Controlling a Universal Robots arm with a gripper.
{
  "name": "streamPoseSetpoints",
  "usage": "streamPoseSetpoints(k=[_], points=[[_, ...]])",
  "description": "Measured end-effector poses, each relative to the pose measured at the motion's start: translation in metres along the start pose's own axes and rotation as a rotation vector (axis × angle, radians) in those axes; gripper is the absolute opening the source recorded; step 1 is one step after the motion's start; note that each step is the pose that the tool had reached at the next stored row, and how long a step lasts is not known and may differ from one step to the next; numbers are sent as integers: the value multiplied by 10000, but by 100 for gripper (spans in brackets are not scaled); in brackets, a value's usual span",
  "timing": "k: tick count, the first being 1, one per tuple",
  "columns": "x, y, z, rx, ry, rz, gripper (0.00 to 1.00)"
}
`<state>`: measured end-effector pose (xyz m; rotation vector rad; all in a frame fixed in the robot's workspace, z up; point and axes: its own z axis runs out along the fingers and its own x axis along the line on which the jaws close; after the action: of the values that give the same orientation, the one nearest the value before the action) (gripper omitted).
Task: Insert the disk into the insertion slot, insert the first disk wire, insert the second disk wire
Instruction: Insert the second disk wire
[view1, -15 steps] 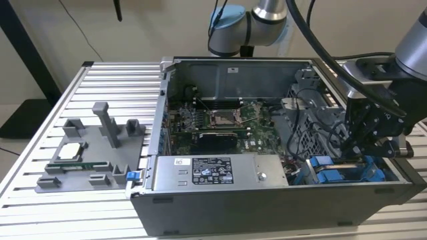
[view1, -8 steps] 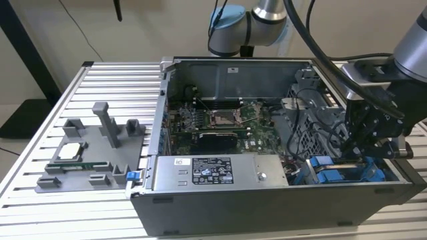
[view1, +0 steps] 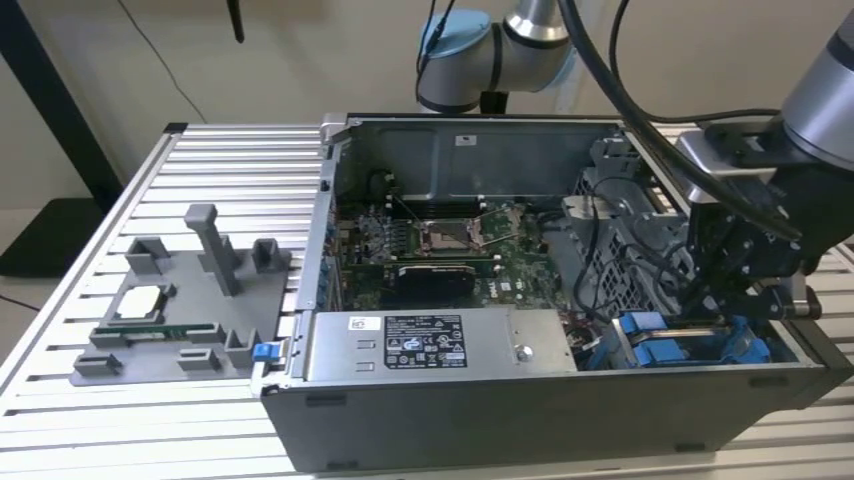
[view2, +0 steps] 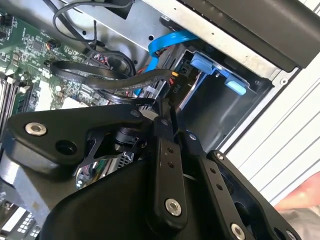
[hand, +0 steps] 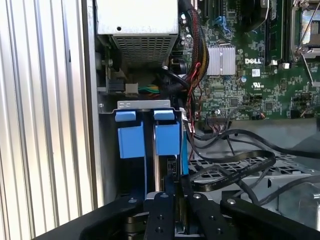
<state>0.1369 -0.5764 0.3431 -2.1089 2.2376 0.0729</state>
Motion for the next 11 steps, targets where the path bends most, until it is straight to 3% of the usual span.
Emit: streamPoseSetpoints(k=[11], points=[[-4, 2, 30, 3, 1, 0, 0]])
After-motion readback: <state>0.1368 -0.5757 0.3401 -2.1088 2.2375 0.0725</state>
